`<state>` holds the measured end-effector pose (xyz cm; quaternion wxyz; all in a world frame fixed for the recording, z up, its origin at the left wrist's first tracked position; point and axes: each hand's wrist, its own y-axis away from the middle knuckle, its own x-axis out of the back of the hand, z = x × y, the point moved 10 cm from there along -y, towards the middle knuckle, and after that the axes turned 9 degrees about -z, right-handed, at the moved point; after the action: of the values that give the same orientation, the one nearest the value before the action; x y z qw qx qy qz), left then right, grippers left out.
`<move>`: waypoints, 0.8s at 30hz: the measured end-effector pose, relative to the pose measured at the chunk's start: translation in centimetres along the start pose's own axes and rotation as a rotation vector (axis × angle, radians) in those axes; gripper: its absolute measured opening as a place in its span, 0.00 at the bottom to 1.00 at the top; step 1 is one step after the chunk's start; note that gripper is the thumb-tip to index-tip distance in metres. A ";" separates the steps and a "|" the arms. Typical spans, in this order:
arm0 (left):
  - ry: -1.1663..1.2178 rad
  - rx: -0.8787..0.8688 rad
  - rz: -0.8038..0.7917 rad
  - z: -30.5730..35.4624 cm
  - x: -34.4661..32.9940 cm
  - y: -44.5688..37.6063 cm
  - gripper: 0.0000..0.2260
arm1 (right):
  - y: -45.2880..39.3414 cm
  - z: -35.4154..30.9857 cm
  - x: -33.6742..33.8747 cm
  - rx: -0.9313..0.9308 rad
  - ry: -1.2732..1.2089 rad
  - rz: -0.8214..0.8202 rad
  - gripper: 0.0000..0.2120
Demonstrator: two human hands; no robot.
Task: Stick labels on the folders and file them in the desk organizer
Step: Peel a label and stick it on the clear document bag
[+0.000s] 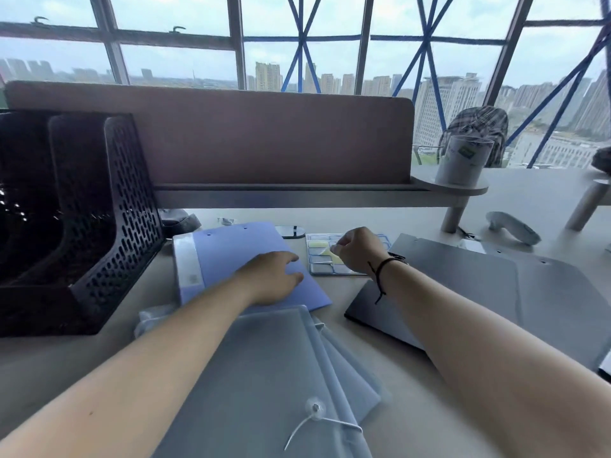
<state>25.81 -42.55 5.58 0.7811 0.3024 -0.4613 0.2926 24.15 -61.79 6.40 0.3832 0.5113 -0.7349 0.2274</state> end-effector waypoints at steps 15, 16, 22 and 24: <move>-0.313 -0.083 -0.133 0.4 -4.2 -8.4 0.29 | -9.1 1.9 -2.9 -0.097 -0.012 -0.094 0.13; -0.311 -0.095 -0.122 0.5 -4.2 -8.4 0.29 | -9.3 1.9 -3.1 -0.109 -0.003 -0.102 0.13; -0.306 -0.100 -0.113 0.2 -4.0 -8.3 0.32 | -9.6 2.6 -3.2 -0.138 -0.121 -0.084 0.15; -0.311 -0.096 -0.116 0.2 -4.1 -8.3 0.32 | -9.3 2.7 -3.1 -0.133 -0.178 -0.085 0.15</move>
<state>30.17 -48.80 0.30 0.7296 0.3324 -0.5717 0.1743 32.47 -65.44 1.81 0.3586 0.5335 -0.7572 0.1156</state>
